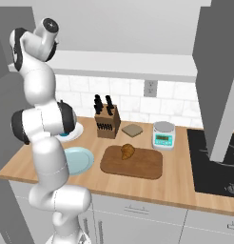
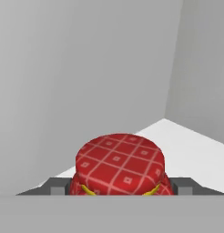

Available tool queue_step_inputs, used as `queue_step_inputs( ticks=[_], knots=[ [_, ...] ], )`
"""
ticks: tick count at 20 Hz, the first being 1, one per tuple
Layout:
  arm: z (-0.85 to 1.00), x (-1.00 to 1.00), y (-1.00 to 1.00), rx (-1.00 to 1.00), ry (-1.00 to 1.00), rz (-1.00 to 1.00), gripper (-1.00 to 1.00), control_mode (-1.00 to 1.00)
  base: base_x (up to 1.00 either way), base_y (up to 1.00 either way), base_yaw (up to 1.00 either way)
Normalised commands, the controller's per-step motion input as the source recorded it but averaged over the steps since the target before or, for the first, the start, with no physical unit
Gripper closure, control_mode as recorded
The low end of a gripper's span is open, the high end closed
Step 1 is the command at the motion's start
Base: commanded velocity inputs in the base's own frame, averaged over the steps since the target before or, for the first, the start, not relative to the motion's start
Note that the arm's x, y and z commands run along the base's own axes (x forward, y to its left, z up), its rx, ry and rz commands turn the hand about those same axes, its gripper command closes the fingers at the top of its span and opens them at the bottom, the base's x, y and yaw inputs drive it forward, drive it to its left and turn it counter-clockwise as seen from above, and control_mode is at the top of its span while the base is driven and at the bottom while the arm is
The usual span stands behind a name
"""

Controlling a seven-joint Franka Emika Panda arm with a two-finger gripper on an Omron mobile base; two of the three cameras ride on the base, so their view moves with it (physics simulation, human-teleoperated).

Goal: From the different types of pastries on the counter, select a croissant and place it on the cutting board. Then retrieve a jar of jam from the cabinet and place it alongside the croissant on the cutting board.

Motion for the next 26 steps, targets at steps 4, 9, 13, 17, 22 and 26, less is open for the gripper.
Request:
queue_step_inputs(
  ticks=[4,9,13,17,22,26],
  knots=[
    [0.00,-0.17,0.07,0.00,0.16,-0.02,1.00,-1.00,0.00,0.00,0.00],
    [0.11,-0.36,0.00,0.00,0.11,-0.05,1.00,-1.00,0.00,0.00,0.00],
    [0.30,-0.38,0.00,0.03,0.05,-0.09,1.00,-1.00,0.00,0.00,0.00],
    [0.33,-0.31,-0.16,0.04,0.01,-0.02,1.00,-1.00,0.00,0.00,0.00],
    [0.08,-0.44,-0.36,0.04,0.00,0.00,1.00,-1.00,0.00,0.00,0.00],
    [-0.31,-0.63,-0.39,0.00,0.00,0.00,1.00,-1.00,0.00,0.00,0.00]
  ],
)
